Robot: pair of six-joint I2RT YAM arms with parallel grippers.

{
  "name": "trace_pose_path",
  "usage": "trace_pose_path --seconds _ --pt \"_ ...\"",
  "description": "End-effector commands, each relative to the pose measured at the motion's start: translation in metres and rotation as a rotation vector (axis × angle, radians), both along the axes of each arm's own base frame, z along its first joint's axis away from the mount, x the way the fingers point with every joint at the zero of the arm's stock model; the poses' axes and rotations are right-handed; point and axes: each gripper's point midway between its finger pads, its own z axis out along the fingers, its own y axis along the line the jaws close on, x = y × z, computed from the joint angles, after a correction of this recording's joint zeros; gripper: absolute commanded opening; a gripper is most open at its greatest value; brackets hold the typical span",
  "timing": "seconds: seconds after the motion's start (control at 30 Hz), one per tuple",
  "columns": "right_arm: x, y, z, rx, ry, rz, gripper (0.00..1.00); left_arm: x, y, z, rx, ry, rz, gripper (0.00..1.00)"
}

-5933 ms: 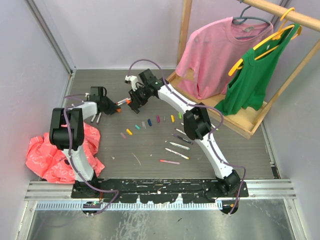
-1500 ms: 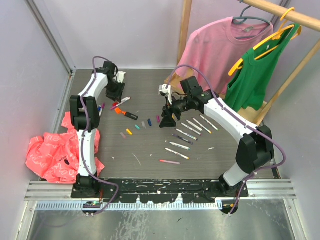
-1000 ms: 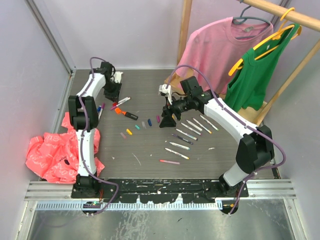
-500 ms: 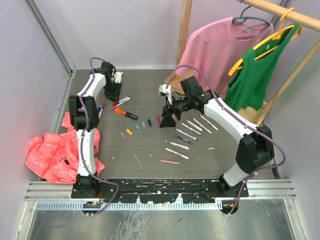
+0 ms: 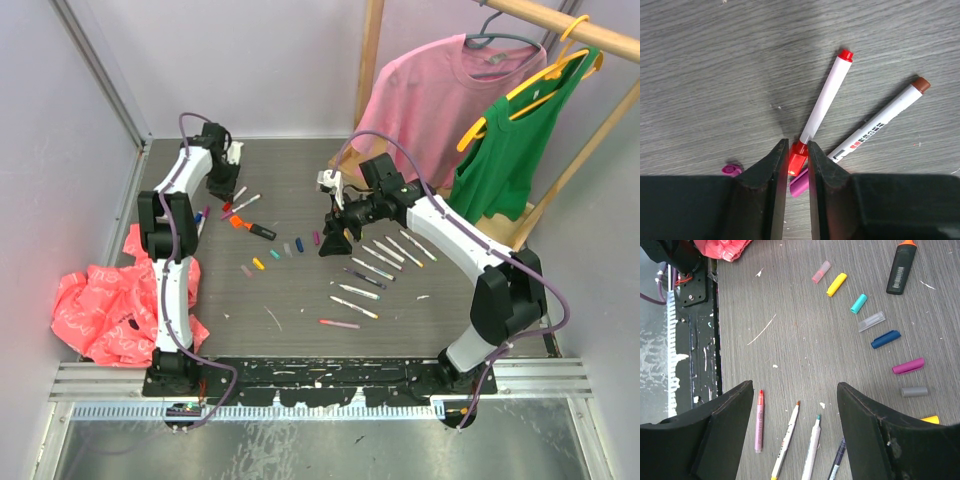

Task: Open the pen caps
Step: Pick up the pen from the center of the board.

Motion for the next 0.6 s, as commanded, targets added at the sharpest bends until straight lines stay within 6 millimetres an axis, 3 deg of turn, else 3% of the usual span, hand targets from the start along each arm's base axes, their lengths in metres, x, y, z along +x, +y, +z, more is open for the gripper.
trace_pose_path --seconds 0.0,0.17,0.57 --pt "-0.001 0.004 0.008 0.028 -0.016 0.027 0.73 0.008 0.01 0.004 0.017 -0.038 0.028 0.25" --pt "-0.001 0.004 0.008 0.027 -0.013 0.028 0.73 0.009 0.005 0.007 -0.011 -0.045 0.023 0.31" --pt "-0.002 0.004 0.008 0.027 -0.008 0.032 0.73 0.007 -0.005 -0.004 -0.013 -0.027 0.007 0.29"
